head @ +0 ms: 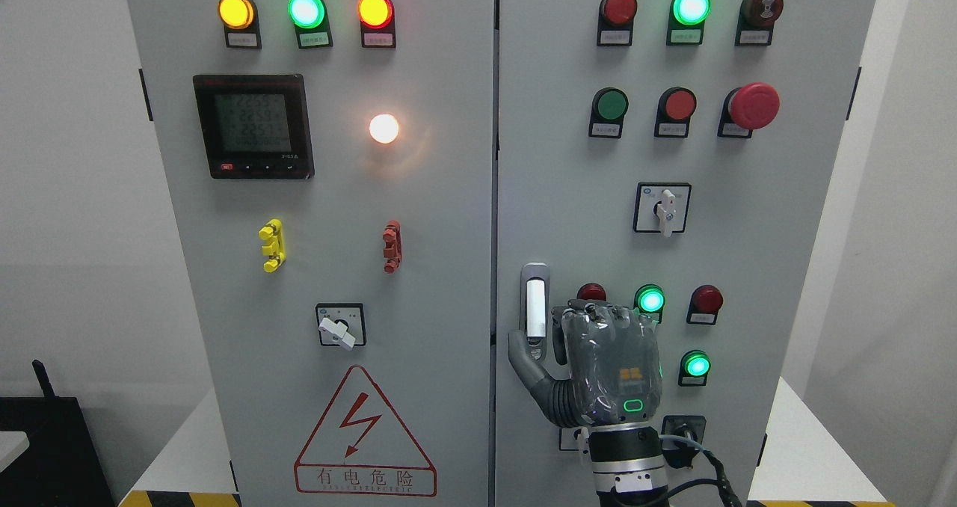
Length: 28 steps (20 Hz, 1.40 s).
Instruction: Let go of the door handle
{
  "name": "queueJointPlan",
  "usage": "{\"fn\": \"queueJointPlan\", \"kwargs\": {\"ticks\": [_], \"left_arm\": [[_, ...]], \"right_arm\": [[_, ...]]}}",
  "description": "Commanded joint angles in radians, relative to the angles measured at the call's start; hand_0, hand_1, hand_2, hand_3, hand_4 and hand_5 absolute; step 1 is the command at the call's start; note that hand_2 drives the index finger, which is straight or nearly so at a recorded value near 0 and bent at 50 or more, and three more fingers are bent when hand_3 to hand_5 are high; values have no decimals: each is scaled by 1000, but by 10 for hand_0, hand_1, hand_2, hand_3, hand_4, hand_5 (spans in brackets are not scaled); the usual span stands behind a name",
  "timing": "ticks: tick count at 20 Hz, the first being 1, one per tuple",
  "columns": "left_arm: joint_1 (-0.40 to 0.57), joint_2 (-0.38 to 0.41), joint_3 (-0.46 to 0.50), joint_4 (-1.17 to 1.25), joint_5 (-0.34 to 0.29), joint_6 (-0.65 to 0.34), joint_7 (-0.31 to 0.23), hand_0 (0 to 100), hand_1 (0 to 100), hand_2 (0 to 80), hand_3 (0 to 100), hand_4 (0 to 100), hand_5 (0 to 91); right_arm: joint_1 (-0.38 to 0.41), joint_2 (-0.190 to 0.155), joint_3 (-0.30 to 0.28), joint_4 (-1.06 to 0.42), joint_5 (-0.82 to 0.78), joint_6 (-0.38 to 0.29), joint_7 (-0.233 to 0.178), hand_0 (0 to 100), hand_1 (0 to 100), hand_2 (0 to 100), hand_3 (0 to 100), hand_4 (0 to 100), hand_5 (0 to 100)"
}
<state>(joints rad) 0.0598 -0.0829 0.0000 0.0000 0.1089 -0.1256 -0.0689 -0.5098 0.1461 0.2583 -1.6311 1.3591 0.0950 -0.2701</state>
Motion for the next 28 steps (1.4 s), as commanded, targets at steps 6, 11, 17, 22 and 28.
{"fn": "queueJointPlan", "kwargs": {"ticks": [6,11,17,22,28], "left_arm": [[0,0,-12,-15,0,0,0,120,389,0,0,0,0],[0,0,-12,-15,0,0,0,120,389,0,0,0,0],[0,0,-12,-15,0,0,0,120,389,0,0,0,0],[0,0,-12,-15,0,0,0,120,389,0,0,0,0],[0,0,-12,-15,0,0,0,120,389,0,0,0,0]], "right_arm": [[2,1,-2,4,0,0,-3,362,490,997,1000,1000,989],[7,1,-2,4,-2,0,-3,399,475,998,1000,1000,990],[13,3,-4,0,-2,2,-6,410,468,1000,1000,1000,990],[11,1,-8,0,-2,5,-14,412,462,1000,1000,1000,990],[13,1,-8,0,-2,5,-14,424,457,1000,1000,1000,990]]}}
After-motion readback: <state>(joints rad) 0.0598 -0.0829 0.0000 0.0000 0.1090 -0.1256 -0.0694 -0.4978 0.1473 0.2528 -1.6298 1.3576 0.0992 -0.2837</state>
